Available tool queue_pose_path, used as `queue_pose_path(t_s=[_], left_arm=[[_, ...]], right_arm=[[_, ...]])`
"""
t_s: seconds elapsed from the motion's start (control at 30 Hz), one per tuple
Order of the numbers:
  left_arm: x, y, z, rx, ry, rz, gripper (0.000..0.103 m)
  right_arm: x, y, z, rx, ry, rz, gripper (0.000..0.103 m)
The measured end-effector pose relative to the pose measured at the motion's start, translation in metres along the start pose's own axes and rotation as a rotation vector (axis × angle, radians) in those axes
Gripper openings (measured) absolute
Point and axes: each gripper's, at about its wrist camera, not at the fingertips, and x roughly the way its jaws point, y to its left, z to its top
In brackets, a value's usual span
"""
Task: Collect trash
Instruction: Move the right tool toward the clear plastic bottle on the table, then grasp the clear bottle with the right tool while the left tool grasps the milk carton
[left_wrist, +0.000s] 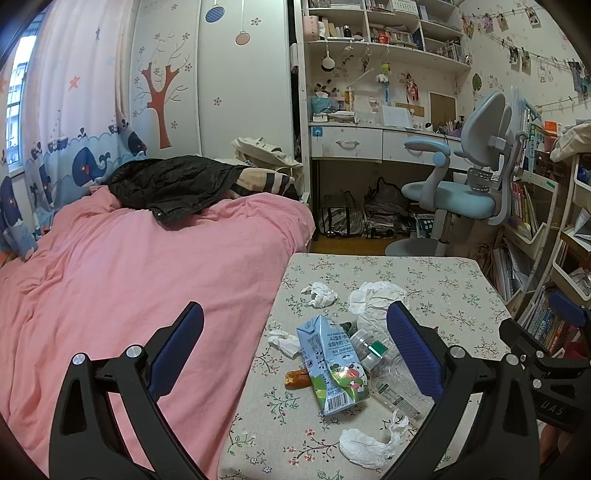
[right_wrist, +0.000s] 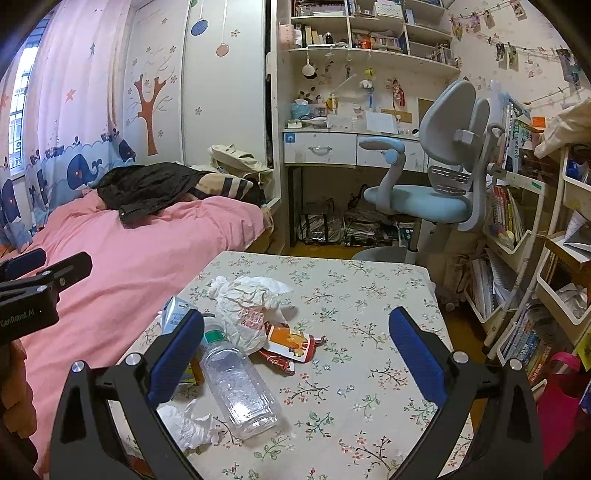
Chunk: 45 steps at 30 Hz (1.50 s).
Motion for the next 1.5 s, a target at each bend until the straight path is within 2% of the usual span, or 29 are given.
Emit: queue_pose_path(t_s=[0.3,0.57,0.67,0.8,0.93,1.03,1.07,1.2,1.33,1.43,1.5], left_arm=[[0.01,0.005,-0.005,-0.018,0.023,0.002,0.096],[0.02,0.009,-0.008,-0.012,0.081,0.053,0.096],[0.026,0.016,-0.009,-0.025,0.114,0.085,0.096],[0.035,0.027,-0.011,-0.041,0.157,0.102,0.096],[0.046,0.035,-0.015,-0.053,0.202,0.118,0.096],[0.056,0.041,-0.018,-0.087,0.238,0.091,0.096],[0.062,0.042,-0.02,-0.1,0.257,0.076,0.096],[0.092,0.038,-0.028,-0.145,0.321,0.0,0.096],[0.127,0.03,-0.045,-0.203,0.414,-0.049,0.096],[0.142,0.018,-0.051,-0.195,0.435,-0.076,0.096],[0.154,0.007,-0.054,-0.171,0.454,-0.067,0.096]], right_arm=[[0.016,0.015,-0.007,-0.056,0.083,0.073,0.097],[0.06,0.028,-0.026,-0.123,0.296,0.148,0.096],[0.072,0.032,-0.032,-0.139,0.335,0.164,0.093],[0.091,0.037,-0.041,-0.174,0.396,0.168,0.083],[0.106,0.042,-0.05,-0.196,0.445,0.172,0.082],[0.115,0.048,-0.058,-0.233,0.472,0.163,0.078],[0.117,0.049,-0.06,-0.242,0.479,0.17,0.069],[0.114,0.045,-0.059,-0.211,0.499,0.229,0.056],[0.102,0.04,-0.054,-0.198,0.489,0.275,0.054],[0.098,0.034,-0.05,-0.175,0.48,0.297,0.054],[0.097,0.028,-0.046,-0.154,0.472,0.313,0.054]])
